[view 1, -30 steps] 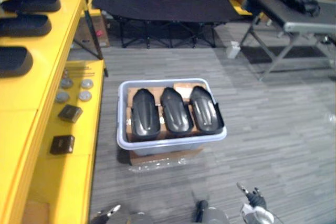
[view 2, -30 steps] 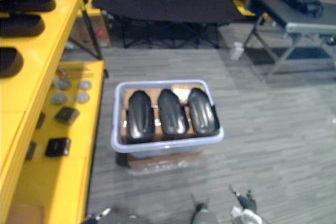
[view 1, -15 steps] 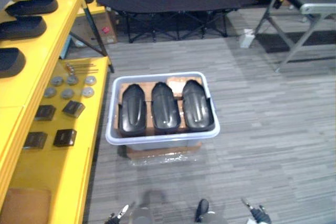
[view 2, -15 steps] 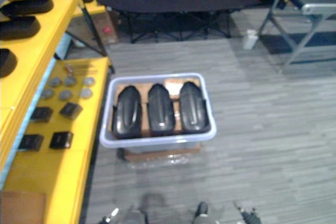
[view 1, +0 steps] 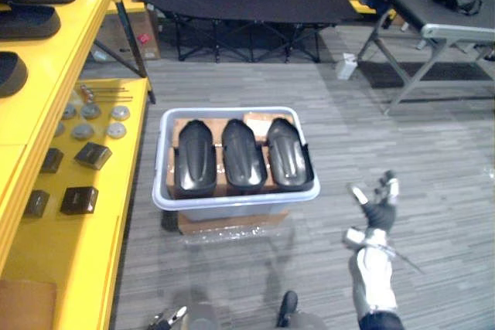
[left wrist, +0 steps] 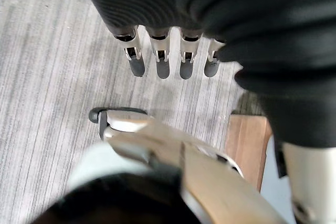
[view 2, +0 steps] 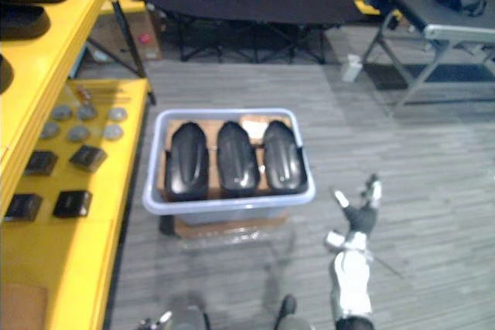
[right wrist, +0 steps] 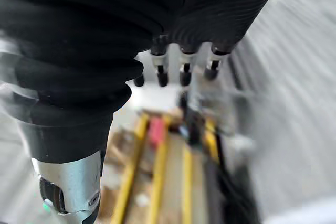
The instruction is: Walk over and take plastic housings, then place them on the shelf
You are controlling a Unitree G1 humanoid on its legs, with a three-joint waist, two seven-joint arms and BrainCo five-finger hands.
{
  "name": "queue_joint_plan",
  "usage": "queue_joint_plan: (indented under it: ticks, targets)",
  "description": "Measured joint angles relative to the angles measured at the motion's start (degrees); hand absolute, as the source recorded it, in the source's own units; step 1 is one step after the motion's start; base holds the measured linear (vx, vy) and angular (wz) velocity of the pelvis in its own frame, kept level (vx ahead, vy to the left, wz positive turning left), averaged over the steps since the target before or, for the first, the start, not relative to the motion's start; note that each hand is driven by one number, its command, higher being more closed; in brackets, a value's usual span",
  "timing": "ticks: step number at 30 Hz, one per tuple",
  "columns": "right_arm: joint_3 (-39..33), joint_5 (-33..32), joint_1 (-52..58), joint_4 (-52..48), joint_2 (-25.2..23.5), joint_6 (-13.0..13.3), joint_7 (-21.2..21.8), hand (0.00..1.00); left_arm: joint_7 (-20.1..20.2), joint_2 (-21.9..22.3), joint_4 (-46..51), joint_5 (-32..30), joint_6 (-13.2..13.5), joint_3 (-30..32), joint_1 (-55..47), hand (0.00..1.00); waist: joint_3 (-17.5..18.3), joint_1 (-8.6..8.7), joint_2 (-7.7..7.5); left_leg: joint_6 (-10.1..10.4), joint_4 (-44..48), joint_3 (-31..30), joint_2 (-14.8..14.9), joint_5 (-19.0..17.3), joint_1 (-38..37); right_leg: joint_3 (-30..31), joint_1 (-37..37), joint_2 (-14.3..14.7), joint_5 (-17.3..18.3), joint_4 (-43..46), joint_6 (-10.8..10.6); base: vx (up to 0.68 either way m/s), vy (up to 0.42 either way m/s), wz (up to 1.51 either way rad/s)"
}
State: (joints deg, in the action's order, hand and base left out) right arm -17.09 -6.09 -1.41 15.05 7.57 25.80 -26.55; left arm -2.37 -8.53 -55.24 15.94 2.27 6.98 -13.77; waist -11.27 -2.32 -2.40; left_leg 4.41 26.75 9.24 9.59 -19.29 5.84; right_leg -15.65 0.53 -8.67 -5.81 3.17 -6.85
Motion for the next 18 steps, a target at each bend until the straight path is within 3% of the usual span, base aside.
queue_joint_plan:
  ticks: [5,8,10,16,18]
  targets:
    - [-6.9,-2.9,-2.9,2.6,5.9,-3.3,-2.8,0.00,0.1,1.6,0.2,-0.1,1.3,2.0,-0.9,0.00,0.3,-0.28,0.02,1.1,-1.3,-3.5,-1.0,1.6,0.6,-0.6,2.7,0.2,3.1,-1.6,-0.6,0.03,-0.078,0.49]
    - [-12.3,-6.8,-5.2,6.5,8.6,-5.6,-3.7,0.00,0.3,3.3,1.6,-1.1,1.4,1.7,-0.9,0.00,0.4,-0.57,1.96,1.5,-2.1,-4.2,-0.8,3.3,3.3,-2.4,1.1,0.5,3.2,-2.2,-0.4,-0.05,-0.087,0.23]
    - [-17.9,-9.1,-6.1,11.1,10.3,-8.4,-4.8,0.00,0.5,3.4,3.1,-1.1,1.4,0.9,-0.5,0.00,0.3,0.18,1.99,1.7,-7.6,-5.8,-2.7,7.3,3.2,-4.7,0.3,-1.4,3.2,-2.6,-0.4,-0.05,-0.053,0.45]
    - [-20.1,-16.9,-9.6,18.0,15.4,-13.7,-4.1,0.00,2.5,3.2,4.8,-2.5,1.4,0.4,0.1,0.00,-1.4,0.14,3.10,1.5,-11.3,-6.0,-4.1,10.5,4.4,-4.8,-2.8,-2.9,3.2,-0.6,-0.4,-0.09,-0.007,0.10]
    - [-20.1,-19.2,-13.6,23.9,19.5,-14.9,-2.1,0.00,2.5,2.4,6.4,-0.8,1.4,-1.3,1.0,0.00,-4.3,0.13,2.92,1.4,-11.3,-7.1,-5.0,11.3,6.2,-5.1,-4.1,-3.6,3.2,-0.4,-0.4,-0.14,0.040,0.20]
